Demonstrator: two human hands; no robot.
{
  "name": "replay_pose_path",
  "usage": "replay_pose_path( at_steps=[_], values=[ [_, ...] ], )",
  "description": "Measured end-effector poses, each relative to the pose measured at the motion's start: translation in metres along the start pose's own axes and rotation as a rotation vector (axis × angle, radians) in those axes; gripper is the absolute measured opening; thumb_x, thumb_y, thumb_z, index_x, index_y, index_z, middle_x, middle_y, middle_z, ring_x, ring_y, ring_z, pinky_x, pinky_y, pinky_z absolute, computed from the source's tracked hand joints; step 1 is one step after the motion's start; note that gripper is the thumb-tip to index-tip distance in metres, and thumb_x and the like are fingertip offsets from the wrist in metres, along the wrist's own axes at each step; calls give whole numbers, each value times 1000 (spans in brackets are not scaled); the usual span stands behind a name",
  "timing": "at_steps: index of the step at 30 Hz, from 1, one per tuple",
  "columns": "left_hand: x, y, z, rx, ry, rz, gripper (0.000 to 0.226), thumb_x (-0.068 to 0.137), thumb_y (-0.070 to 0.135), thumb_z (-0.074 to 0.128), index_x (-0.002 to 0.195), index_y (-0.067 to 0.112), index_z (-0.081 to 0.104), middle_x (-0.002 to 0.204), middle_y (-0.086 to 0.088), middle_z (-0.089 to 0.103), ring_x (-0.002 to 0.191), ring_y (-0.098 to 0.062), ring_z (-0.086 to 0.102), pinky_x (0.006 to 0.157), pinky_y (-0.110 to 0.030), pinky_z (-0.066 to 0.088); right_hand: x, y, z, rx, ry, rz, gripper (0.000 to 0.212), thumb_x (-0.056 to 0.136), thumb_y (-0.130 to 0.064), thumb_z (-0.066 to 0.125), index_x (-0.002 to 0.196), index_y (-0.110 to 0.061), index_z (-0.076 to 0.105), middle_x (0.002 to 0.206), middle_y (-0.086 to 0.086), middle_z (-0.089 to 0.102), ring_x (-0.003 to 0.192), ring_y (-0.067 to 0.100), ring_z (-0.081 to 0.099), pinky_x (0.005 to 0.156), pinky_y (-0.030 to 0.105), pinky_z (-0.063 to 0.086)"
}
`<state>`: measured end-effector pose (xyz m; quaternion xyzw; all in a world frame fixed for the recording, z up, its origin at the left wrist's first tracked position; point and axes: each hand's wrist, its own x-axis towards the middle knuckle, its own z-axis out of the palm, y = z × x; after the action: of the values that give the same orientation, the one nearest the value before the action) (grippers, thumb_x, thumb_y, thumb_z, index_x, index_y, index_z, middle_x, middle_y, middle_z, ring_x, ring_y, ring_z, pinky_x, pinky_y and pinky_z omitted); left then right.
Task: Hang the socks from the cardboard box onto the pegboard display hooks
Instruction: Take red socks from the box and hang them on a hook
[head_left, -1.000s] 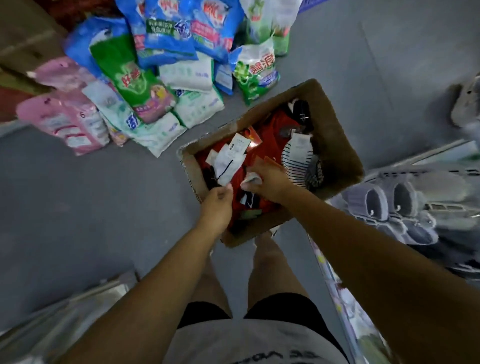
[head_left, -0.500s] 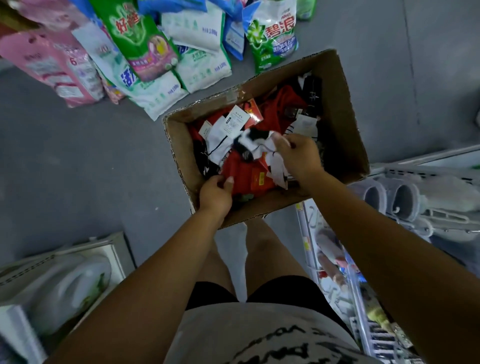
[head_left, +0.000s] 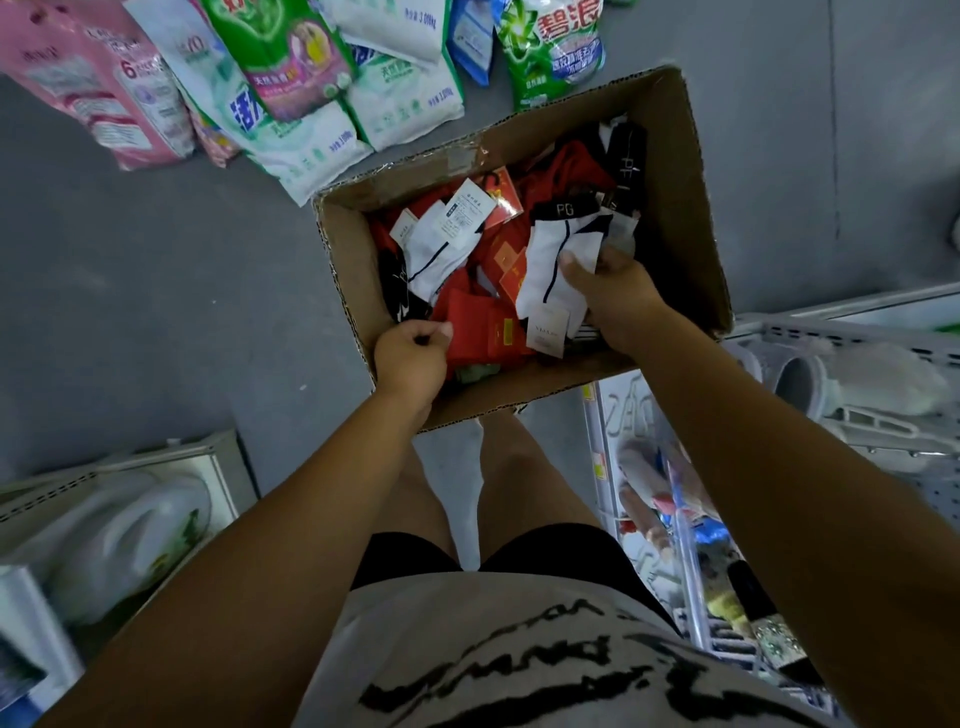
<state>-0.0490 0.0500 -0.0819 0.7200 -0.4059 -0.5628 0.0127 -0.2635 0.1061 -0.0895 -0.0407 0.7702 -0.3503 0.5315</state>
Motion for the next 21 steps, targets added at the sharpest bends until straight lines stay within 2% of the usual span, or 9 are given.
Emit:
replay_pose_path(
  at_steps=[2, 4, 7, 10, 13, 15, 19, 21],
  values=[
    [-1, 6, -4, -58, 2, 2, 17, 104, 25, 57, 112, 13, 66, 110, -2, 67, 111, -21, 63, 86, -24, 52, -5, 4, 2, 3, -37, 1, 39, 90, -21, 74, 125, -8, 65, 115, 4, 72, 108, 20, 68, 85, 30, 59],
    [-4, 12, -9, -142, -8, -32, 22, 107, 27, 50, 119, 10, 59, 117, -5, 64, 115, -23, 62, 95, -35, 56, -8, 8, 6, -22, -36, 23, 42, 89, -21, 76, 126, -5, 65, 121, 8, 71, 112, 22, 67, 92, 36, 58],
    [-10, 17, -17, -293, -30, -71, 29, 109, 23, 44, 127, 2, 50, 130, -12, 56, 120, -25, 60, 89, -34, 61, -11, 9, 8, 43, 11, 48, 36, 95, -23, 69, 126, -5, 64, 123, 10, 69, 115, 26, 66, 99, 44, 55],
    [-18, 20, -25, -394, -26, -63, 27, 109, 19, 44, 127, 0, 49, 132, -15, 55, 118, -25, 62, 85, -32, 62, -15, 3, -1, 160, 54, 23, 27, 100, -25, 62, 124, -12, 61, 123, 9, 69, 114, 25, 67, 98, 47, 55],
    [-29, 23, -32, -468, -29, -50, 18, 108, 16, 46, 119, 3, 51, 132, -14, 55, 117, -25, 62, 87, -34, 61, -24, -2, -13, 114, 64, -34, 36, 104, -30, 52, 135, -12, 54, 123, 5, 67, 112, 21, 66, 94, 43, 57],
    [-37, 25, -38, -469, -28, -26, 18, 107, 14, 48, 123, 5, 50, 132, -12, 54, 121, -26, 61, 89, -36, 61, -32, -4, -19, 53, 86, -47, 38, 105, -35, 49, 136, -14, 51, 120, 2, 66, 109, 19, 67, 94, 44, 58],
    [-56, 25, -55, -461, -45, 43, 44, 106, 8, 51, 144, 20, 33, 118, -3, 61, 118, -25, 64, 89, -39, 61, -54, -8, -27, 4, 84, -51, 38, 103, -43, 48, 131, -17, 51, 116, 3, 67, 103, 19, 70, 91, 49, 59],
    [-66, 15, -68, -377, -62, 100, 57, 106, 9, 51, 151, 31, 25, 120, -9, 64, 114, -25, 67, 85, -36, 62, -70, -11, -28, 6, 47, -56, 39, 103, -44, 49, 131, -18, 51, 118, 4, 67, 105, 21, 69, 91, 51, 59]
  ],
)
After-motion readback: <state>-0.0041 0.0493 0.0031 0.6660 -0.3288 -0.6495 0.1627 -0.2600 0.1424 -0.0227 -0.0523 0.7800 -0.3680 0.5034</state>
